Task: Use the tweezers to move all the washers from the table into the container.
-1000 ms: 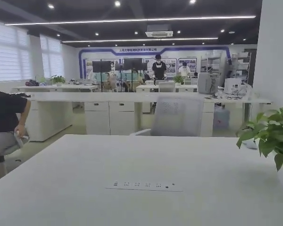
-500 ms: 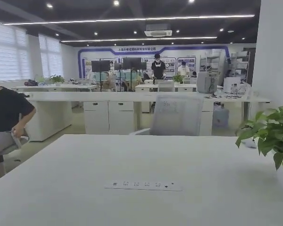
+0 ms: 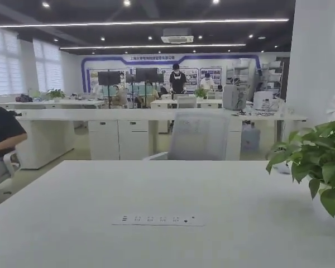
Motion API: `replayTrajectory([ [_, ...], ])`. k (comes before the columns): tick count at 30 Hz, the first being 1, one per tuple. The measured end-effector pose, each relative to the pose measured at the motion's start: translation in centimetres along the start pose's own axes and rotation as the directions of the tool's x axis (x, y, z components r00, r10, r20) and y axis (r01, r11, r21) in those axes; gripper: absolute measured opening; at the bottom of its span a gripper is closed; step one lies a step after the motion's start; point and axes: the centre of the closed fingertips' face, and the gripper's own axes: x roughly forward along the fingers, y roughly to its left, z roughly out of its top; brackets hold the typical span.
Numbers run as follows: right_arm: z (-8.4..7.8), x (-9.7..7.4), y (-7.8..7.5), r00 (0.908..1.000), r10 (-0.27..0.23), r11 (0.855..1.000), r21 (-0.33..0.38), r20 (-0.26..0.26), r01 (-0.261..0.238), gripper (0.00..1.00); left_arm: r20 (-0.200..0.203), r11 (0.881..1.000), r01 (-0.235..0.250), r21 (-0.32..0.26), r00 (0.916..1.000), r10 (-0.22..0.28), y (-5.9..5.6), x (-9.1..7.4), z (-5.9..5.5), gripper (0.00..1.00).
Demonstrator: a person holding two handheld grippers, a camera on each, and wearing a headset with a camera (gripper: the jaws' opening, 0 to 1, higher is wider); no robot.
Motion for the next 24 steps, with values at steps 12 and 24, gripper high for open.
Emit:
replayTrajectory([
  [12,0.4,-2.2,-2.2,0.9813,-0.135,0.979,0.174,0.138,0.11,0.57,0.31,0.849,-0.09,-0.52,0.9069,0.286,-0.1,-5.3,-1.6,0.51],
  [24,4.6,-6.1,-5.5,0.8446,-0.362,0.92,0.297,0.394,0.256,0.85,0.393,0.528,-0.245,-0.813,0.4382,0.808,3.2,-15.8,-4.4,0.88],
])
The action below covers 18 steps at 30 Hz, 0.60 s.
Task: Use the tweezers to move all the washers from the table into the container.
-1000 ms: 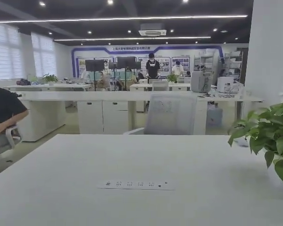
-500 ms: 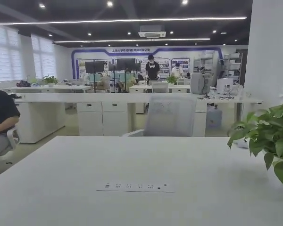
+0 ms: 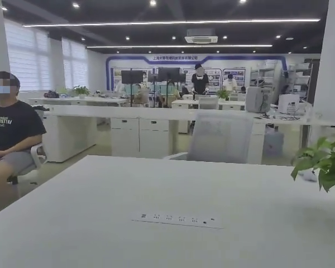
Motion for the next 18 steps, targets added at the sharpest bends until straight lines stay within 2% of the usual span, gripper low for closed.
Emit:
replayTrajectory([
  [1,0.9,0.0,-0.1,0.9987,-0.013,1.0,-0.008,0.048,0.013,0.91,0.04,1.0,-0.016,-0.003,0.9991,0.016,0.1,-0.2,0.6,0.92],
  [2,1.3,-0.1,-0.3,0.997,-0.025,1.0,-0.01,0.073,0.025,0.97,0.097,0.999,-0.037,-0.017,0.9946,0.039,0.0,-0.5,1.7,0.95],
  [3,1.8,-0.2,-0.4,0.9944,-0.033,0.999,-0.018,0.101,0.035,0.98,0.141,0.998,-0.059,-0.024,0.988,0.062,0.1,-0.7,2.4,0.99],
  [4,2.1,-0.3,-0.5,0.9917,-0.046,0.999,-0.007,0.12,0.047,0.99,0.194,0.995,-0.092,-0.027,0.9763,0.096,0.1,-1.0,3.4,0.99],
  [5,2.3,-0.2,-0.6,0.989,-0.06,0.998,0.006,0.135,0.06,0.99,0.22,0.993,-0.11,-0.037,0.9686,0.115,0.1,-1.1,3.8,0.99],
  [6,3.0,-0.2,-0.6,0.9824,-0.063,0.998,0.008,0.176,0.063,0.99,0.239,0.992,-0.118,-0.048,0.9627,0.126,0.1,-1.2,4.0,0.99],
  [7,3.1,-0.3,-0.8,0.9801,-0.067,0.998,0.014,0.187,0.065,0.99,0.255,0.989,-0.132,-0.061,0.9562,0.144,0.1,-1.1,4.1,0.99],
  [10,2.8,-0.3,-1.2,0.9791,-0.087,0.996,0.035,0.184,0.082,0.99,0.25,0.99,-0.128,-0.066,0.958,0.141,-0.4,-0.6,3.7,0.99],
  [12,2.4,-0.4,-1.6,0.9788,-0.111,0.994,0.025,0.172,0.109,0.99,0.239,0.991,-0.11,-0.072,0.963,0.124,-0.7,-0.3,3.1,0.99],
  [13,2.1,-0.4,-1.7,0.9805,-0.118,0.993,0.02,0.157,0.116,0.99,0.221,0.992,-0.084,-0.092,0.9699,0.103,-1.0,0.0,2.5,0.99],
  [15,1.6,-0.4,-1.9,0.9824,-0.127,0.992,0.015,0.138,0.126,0.99,0.181,0.995,-0.075,-0.069,0.9796,0.087,-1.1,0.2,2.1,0.99],
  [18,1.5,-0.2,-1.9,0.9835,-0.124,0.992,0.013,0.132,0.123,0.99,0.207,0.995,-0.07,-0.065,0.9748,0.082,-0.8,-0.2,2.3,0.99],
])
